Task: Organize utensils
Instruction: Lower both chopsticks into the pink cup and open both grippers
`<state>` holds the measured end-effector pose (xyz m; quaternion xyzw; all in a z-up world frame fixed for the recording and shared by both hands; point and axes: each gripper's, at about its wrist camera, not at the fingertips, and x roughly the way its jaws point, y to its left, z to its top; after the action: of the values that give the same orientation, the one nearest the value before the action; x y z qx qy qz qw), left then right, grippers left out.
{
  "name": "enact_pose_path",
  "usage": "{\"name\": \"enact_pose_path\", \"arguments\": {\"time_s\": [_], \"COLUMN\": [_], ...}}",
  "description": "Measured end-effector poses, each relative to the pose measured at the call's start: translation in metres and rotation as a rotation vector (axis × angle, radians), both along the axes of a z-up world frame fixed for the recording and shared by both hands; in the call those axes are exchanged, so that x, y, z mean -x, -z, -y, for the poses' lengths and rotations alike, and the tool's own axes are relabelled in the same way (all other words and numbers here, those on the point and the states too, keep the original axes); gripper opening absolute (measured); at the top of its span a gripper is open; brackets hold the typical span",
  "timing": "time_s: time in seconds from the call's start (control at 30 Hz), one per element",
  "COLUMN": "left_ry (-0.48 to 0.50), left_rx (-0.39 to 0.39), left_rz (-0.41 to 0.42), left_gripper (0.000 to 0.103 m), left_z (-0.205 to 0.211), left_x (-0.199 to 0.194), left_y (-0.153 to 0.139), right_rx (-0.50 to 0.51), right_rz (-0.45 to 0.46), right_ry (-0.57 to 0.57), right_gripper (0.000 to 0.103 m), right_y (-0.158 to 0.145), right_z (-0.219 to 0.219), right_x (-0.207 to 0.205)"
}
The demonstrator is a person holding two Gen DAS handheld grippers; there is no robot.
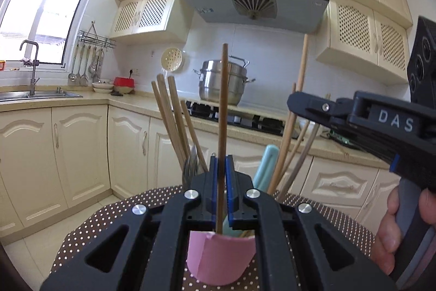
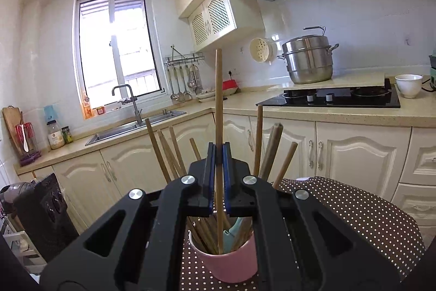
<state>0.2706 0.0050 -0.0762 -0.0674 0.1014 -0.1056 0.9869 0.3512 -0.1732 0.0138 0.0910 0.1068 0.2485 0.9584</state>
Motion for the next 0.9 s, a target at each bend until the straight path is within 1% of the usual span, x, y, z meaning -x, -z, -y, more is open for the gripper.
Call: {"name": "enact_pose_path", "arguments": {"time_s": [0.1,0.2,0.23,0.27,0.3,0.33,0.37,0.4,0.43,0.47,0.63,0.9], "left_ry": [0.015,0.019,0.017,0.014,0.01,0.003,-0.002,-0.007,-0.018,-0.032,-0.108,-0.138], "left_rx": [0.007,0.025,0.027,0.028,0.027,0.026,0.025,0.021,0.013,0.001,-0.049,-0.053], "left_rz": [-0.055,-0.07,-0.075,-0.077,-0.079,-0.082,-0.084,-0.089,-0.097,-0.106,-0.13,-0.164], "left_gripper": [0.007,0.008,0.01,0.021,0.03,0.042,0.046,0.047,0.052,0.055,0.06,0.063], "left_z": [-0.001,-0.005,-0.007,-0.007,-0.008,-0.009,-0.01,-0.011,-0.011,-0.012,-0.015,-0.025], "left_x": [0.0,0.004,0.006,0.008,0.01,0.013,0.015,0.018,0.019,0.021,0.029,0.039], "left_y": [0.004,0.002,0.002,0.0,-0.001,-0.002,-0.003,-0.005,-0.007,-0.008,-0.012,-0.017], "right_rx": [0.013,0.021,0.026,0.032,0.035,0.038,0.042,0.045,0.048,0.051,0.075,0.128], "right_rz": [-0.015,-0.026,-0.028,-0.032,-0.036,-0.042,-0.047,-0.051,-0.054,-0.058,-0.071,-0.1], "right_ry": [0.007,0.013,0.014,0.016,0.017,0.019,0.021,0.023,0.024,0.025,0.024,0.037], "right_gripper": [0.006,0.006,0.006,0.006,0.006,0.006,0.006,0.006,0.006,0.006,0.006,0.006], "right_y": [0.003,0.006,0.007,0.007,0.008,0.009,0.01,0.011,0.012,0.013,0.019,0.036], "right_z": [-0.001,-0.002,-0.003,-0.004,-0.004,-0.004,-0.005,-0.005,-0.006,-0.006,-0.012,-0.021], "right_x": [0.001,0.003,0.004,0.004,0.004,0.004,0.004,0.005,0.005,0.006,0.01,0.011]}}
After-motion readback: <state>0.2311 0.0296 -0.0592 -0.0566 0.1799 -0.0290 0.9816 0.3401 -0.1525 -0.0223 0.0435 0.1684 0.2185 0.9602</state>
